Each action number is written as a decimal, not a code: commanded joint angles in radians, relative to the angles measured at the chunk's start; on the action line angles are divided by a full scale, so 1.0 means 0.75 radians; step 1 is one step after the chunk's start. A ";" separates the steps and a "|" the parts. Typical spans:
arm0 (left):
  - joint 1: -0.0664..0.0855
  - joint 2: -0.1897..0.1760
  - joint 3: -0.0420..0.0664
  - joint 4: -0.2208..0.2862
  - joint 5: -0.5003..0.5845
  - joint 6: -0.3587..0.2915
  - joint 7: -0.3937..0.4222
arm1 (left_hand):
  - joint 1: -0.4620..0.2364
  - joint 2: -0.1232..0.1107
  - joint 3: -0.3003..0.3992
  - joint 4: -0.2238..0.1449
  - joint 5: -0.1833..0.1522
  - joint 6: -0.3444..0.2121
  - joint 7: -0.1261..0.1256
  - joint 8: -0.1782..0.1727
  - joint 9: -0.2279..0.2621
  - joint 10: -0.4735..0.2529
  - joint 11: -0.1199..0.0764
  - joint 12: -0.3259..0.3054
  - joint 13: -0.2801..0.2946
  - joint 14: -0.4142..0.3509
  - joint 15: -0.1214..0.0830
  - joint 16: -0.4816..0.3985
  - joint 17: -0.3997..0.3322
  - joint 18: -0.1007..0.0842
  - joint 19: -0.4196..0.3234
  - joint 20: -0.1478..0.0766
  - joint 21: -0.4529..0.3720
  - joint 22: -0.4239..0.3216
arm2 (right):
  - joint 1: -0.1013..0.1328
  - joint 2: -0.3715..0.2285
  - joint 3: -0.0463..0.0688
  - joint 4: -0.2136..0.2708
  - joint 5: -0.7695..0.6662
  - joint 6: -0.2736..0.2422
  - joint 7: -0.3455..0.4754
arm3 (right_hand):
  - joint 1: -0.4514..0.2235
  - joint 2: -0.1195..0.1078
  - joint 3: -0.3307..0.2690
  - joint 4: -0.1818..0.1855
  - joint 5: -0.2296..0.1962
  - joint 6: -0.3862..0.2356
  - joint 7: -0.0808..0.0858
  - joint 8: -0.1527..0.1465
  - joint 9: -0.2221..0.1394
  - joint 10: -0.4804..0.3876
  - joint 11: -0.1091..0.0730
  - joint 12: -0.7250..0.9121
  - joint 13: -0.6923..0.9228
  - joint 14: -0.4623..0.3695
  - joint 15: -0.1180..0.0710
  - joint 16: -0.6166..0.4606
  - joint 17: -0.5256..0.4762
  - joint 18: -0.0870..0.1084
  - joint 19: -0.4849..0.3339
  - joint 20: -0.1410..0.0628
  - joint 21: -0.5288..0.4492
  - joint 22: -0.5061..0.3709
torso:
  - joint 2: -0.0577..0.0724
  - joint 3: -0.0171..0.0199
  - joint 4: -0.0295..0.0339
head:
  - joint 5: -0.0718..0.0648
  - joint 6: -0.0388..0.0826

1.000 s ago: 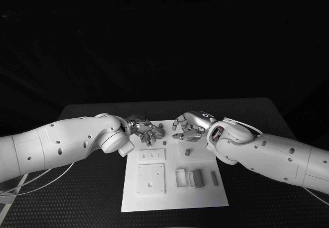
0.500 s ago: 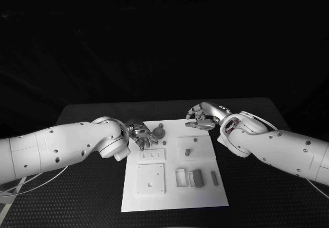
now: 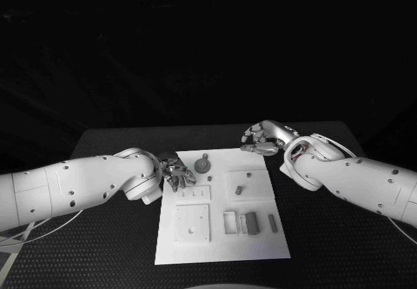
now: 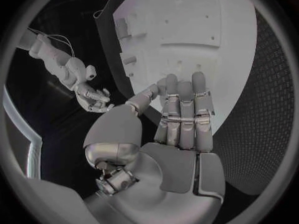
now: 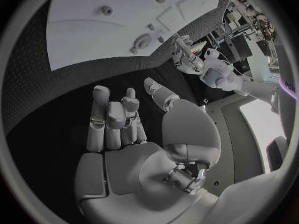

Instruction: Assemble the parts on the task board

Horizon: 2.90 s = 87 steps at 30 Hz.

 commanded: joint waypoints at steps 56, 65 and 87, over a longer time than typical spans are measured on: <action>-0.043 0.066 -0.041 -0.001 -0.194 -0.037 -0.156 | -0.009 -0.009 0.012 0.023 0.150 0.087 -0.083 -0.027 0.310 -0.064 -0.050 0.328 0.102 -0.017 -0.082 0.358 -0.229 -0.019 0.053 -0.065 0.107 0.219 | 0.022 0.002 0.001 -0.020 0.000 0.026 0.017 | 0.014 0.025 -0.006 -0.023 0.002 0.022 0.041 -0.019 0.000 -0.009 0.005 -0.006 -0.001 -0.002 0.008 -0.007 0.002 0.023 -0.005 0.005 -0.008 0.024 | -0.001 -0.0042 0.0016 | -0.004 -0.052; -0.047 0.061 -0.041 -0.002 -0.194 -0.043 -0.156 | -0.010 -0.011 0.013 0.024 0.153 0.090 -0.083 -0.030 0.312 -0.065 -0.051 0.332 0.101 -0.018 -0.083 0.365 -0.237 -0.019 0.054 -0.066 0.106 0.221 | 0.022 0.001 0.001 -0.020 -0.002 0.028 0.012 | 0.014 0.031 -0.006 -0.024 0.002 0.022 0.041 -0.020 0.000 -0.009 0.006 -0.006 -0.001 -0.003 0.009 -0.007 0.002 0.023 -0.006 0.005 -0.008 0.024 | -0.001 -0.0025 -0.0001 | -0.009 -0.050; -0.060 0.070 -0.041 -0.013 -0.192 -0.047 -0.157 | -0.010 -0.010 0.014 0.029 0.134 0.092 -0.083 -0.042 0.319 -0.069 -0.051 0.341 0.093 -0.024 -0.083 0.384 -0.265 -0.019 0.055 -0.066 0.102 0.227 | 0.022 -0.001 0.001 -0.018 -0.003 0.031 0.010 | 0.012 0.034 -0.008 -0.024 0.002 0.022 0.041 -0.021 0.000 -0.010 0.006 -0.006 -0.001 -0.003 0.009 -0.007 0.003 0.023 -0.006 0.006 -0.009 0.024 | -0.001 -0.0036 0.0005 | -0.022 -0.048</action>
